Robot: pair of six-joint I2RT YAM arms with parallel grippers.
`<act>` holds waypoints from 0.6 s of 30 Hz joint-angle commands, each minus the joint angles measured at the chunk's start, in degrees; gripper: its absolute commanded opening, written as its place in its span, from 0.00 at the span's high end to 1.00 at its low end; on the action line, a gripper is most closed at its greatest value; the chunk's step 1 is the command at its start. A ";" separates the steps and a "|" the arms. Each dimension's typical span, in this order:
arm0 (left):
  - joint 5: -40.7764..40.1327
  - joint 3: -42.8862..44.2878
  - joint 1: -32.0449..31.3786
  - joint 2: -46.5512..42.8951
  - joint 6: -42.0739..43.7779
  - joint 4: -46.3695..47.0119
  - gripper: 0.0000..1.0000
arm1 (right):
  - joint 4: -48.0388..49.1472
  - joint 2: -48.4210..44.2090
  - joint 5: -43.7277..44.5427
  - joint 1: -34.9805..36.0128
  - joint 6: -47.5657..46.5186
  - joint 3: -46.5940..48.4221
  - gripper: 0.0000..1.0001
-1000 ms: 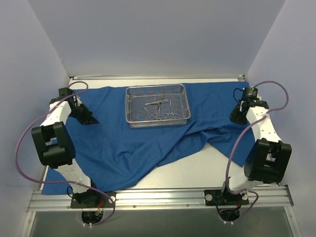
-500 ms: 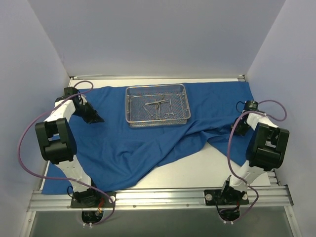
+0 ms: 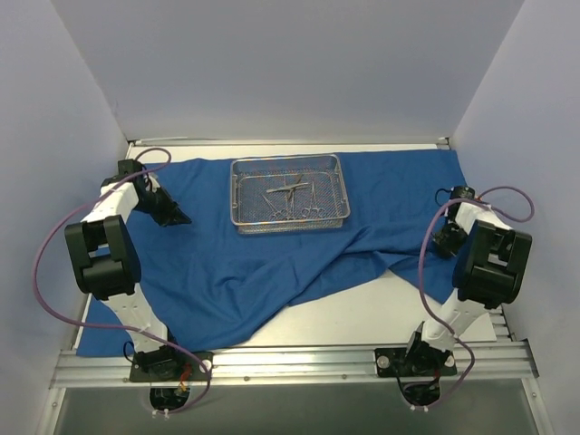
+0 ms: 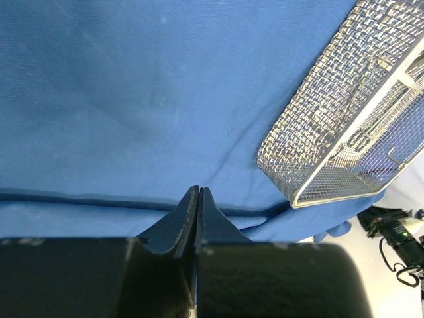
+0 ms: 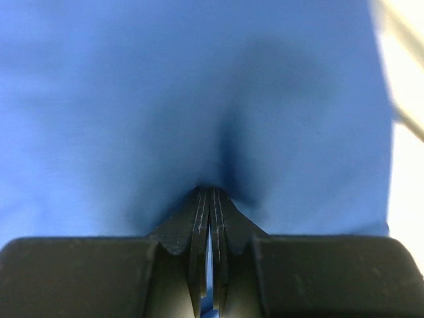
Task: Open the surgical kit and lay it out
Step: Smooth out the surgical kit at the center of the board.
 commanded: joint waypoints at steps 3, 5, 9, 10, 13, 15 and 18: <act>0.79 2.70 1.23 0.34 0.97 0.17 0.98 | -25.28 4.16 17.97 -1.59 4.38 1.15 1.00; 0.96 2.61 1.59 0.16 1.14 0.00 0.98 | -30.89 3.99 21.40 -1.59 6.49 2.73 1.00; 0.88 2.34 2.12 -0.01 1.58 0.09 0.98 | -33.39 -1.53 20.81 -0.45 5.72 7.55 1.00; 0.62 2.43 2.12 0.07 1.67 -0.09 0.98 | -32.95 -2.24 18.53 1.03 2.75 9.66 1.00; -0.88 3.57 1.86 0.07 2.55 -0.44 0.98 | -30.66 -0.94 18.14 9.17 -3.33 22.01 1.00; -2.54 4.71 1.59 0.34 2.73 -0.79 0.98 | -26.55 0.91 17.55 12.81 -6.14 27.94 1.00; -3.51 6.65 0.19 1.57 2.81 -0.53 0.98 | -18.55 5.56 10.09 15.37 -8.36 34.98 1.00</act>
